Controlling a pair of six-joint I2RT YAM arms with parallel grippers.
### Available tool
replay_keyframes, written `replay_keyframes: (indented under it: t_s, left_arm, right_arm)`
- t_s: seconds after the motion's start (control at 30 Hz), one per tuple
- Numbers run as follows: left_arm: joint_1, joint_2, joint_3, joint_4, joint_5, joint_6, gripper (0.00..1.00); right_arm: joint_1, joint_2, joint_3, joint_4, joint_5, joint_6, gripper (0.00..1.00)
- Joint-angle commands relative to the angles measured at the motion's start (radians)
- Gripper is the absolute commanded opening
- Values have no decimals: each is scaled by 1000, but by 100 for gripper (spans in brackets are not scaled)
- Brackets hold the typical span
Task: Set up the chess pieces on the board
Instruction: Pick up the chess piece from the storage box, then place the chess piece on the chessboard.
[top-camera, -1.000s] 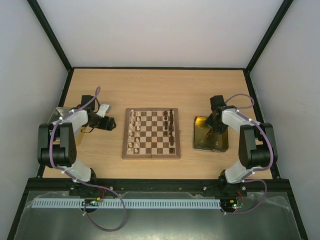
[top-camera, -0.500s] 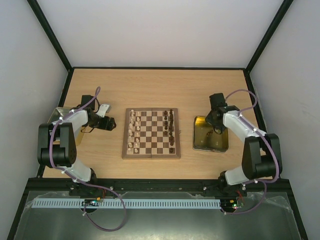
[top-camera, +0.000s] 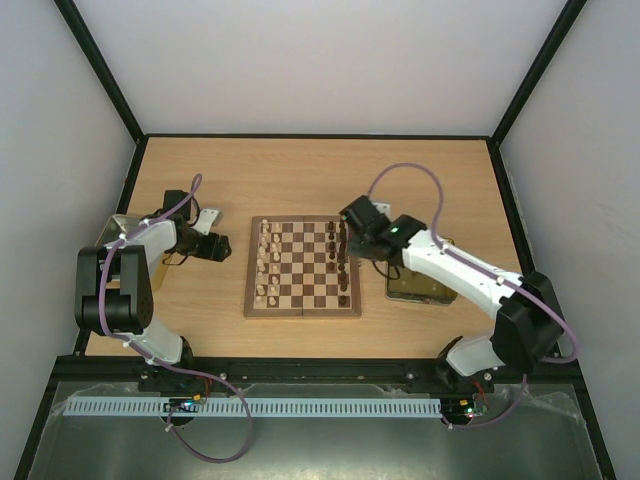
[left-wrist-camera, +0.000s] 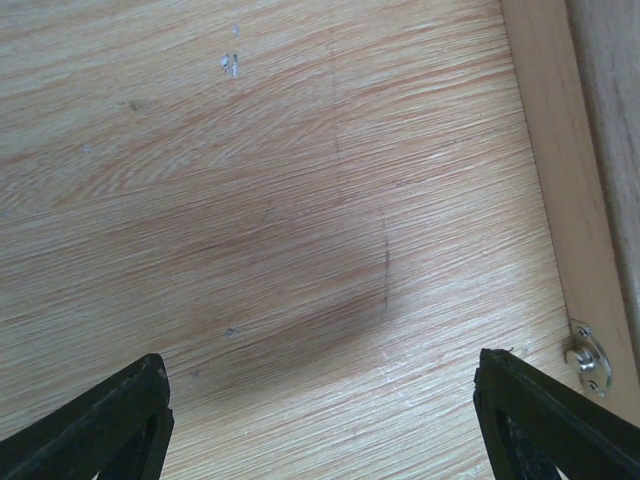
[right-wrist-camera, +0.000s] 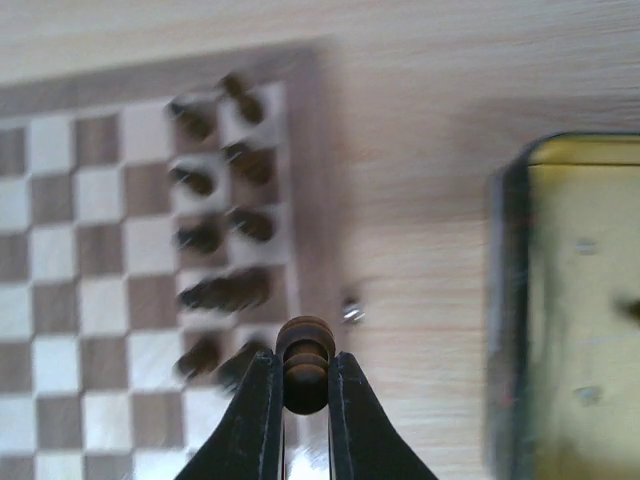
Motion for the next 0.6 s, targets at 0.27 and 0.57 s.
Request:
replay_keyframes:
  t_s: [0.27,0.57]
  left_arm:
    - [-4,10,-1,-9,-26,-2,83]
    - [-4,4,-3,-7,-25,0,83]
  right_arm:
    - [260,216,104,-4,-45,-40,2]
    - [261,306,105,23,-77,-51,2]
